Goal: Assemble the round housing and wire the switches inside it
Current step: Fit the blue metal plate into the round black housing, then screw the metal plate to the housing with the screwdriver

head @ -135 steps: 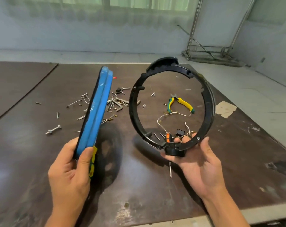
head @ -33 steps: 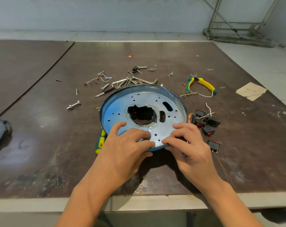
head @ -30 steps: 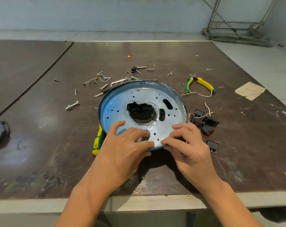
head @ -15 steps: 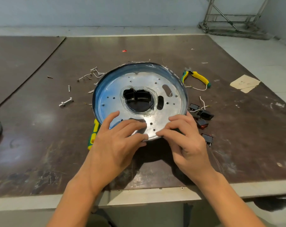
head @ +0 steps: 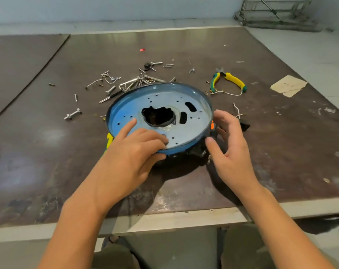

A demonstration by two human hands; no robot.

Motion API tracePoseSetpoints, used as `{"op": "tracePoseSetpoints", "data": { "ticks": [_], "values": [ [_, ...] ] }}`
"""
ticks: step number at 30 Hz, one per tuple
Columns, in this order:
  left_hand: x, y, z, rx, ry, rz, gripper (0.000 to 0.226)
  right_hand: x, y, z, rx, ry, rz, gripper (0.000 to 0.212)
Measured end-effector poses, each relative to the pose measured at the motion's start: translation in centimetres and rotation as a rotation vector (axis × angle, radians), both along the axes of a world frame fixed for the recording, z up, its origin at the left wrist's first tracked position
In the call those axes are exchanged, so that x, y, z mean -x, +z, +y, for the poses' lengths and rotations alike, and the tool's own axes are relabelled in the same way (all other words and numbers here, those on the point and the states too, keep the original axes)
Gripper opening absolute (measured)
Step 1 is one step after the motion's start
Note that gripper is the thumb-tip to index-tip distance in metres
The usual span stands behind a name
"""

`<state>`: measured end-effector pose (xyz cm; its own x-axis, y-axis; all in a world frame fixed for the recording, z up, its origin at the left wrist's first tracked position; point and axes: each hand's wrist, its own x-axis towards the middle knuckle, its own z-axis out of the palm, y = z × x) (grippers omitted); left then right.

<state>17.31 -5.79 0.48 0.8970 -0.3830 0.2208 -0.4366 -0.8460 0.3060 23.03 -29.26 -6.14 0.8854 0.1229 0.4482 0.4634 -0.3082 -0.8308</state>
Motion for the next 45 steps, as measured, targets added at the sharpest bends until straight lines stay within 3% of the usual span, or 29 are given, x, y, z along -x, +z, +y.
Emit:
{"op": "tracePoseSetpoints", "data": {
  "ticks": [6,17,28,34,45],
  "values": [
    [-0.2,-1.1,-0.6,-0.042,-0.047,-0.068,0.013,-0.4,0.2,-0.4,0.027,-0.104,0.028,0.064],
    [-0.2,-1.6,-1.0,-0.052,0.019,-0.173,0.016,-2.4,-0.3,-4.6,0.129,-0.474,0.079,0.046],
    [0.1,-1.5,-0.9,-0.100,0.046,-0.173,0.028,-2.2,-0.3,-3.8,0.372,-0.297,-0.021,0.034],
    [0.1,-1.5,-0.9,-0.104,0.038,-0.170,0.021,-1.9,-0.5,-3.1,0.764,-0.193,0.045,0.027],
    [-0.1,-1.7,-0.7,-0.073,0.033,-0.201,0.015,-1.6,-0.1,-2.3,0.775,-0.341,0.085,0.024]
  ]
}}
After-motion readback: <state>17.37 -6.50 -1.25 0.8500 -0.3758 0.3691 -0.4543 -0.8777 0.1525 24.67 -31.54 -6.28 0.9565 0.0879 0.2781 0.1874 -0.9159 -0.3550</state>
